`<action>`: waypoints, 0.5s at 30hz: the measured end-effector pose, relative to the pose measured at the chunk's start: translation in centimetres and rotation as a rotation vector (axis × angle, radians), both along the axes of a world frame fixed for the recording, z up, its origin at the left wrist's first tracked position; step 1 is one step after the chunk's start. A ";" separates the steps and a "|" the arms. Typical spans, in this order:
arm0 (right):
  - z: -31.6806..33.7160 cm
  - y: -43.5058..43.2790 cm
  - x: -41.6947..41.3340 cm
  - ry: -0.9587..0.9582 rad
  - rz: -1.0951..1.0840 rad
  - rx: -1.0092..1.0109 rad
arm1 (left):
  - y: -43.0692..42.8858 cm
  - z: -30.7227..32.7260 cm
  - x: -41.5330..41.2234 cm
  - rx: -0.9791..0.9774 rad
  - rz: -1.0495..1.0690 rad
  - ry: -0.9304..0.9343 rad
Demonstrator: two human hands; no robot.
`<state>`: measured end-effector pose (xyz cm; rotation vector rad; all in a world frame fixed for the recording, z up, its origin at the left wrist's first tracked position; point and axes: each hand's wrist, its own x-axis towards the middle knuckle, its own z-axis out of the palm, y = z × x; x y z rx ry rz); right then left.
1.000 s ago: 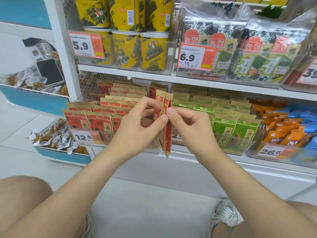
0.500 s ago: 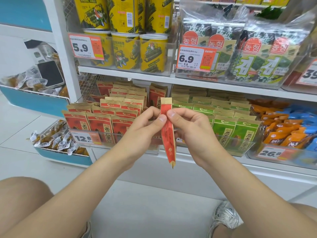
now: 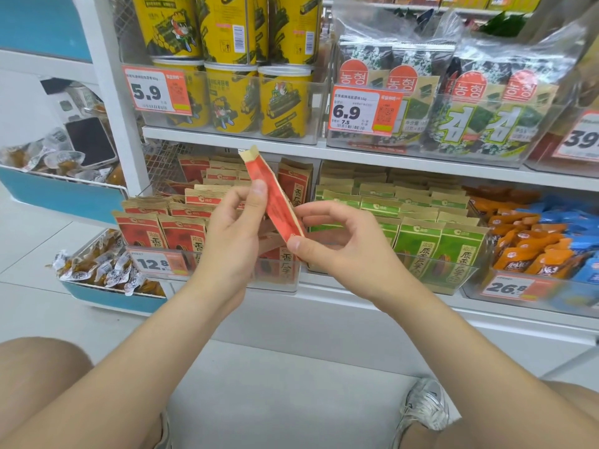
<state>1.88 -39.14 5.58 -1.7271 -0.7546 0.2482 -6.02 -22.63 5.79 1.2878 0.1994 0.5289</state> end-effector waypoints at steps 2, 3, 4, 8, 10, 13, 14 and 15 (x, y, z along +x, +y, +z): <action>0.0 0.3 -0.1 -0.012 -0.048 0.047 | 0.1 0.1 0.0 -0.019 -0.025 -0.002; 0.0 0.4 -0.2 0.002 -0.080 0.079 | 0.1 0.0 0.0 -0.020 -0.049 0.010; -0.1 0.4 -0.3 0.021 -0.111 0.104 | 0.2 -0.1 0.1 -0.016 -0.073 0.030; -0.4 0.7 -0.5 0.102 -0.143 0.129 | 0.4 -0.3 0.0 -0.013 -0.133 0.047; -0.3 0.8 -0.8 0.156 -0.117 0.151 | 0.6 -0.3 0.0 -0.023 -0.147 0.039; -0.2 0.9 -1.1 0.208 -0.086 0.182 | 0.5 -0.2 0.0 -0.026 -0.175 0.035; -0.2 0.9 -1.1 0.191 -0.091 0.171 | 0.5 -0.1 -0.1 -0.037 -0.186 0.035; -0.3 1.0 -1.1 0.145 -0.110 0.148 | 0.4 -0.1 -0.1 -0.050 -0.194 0.037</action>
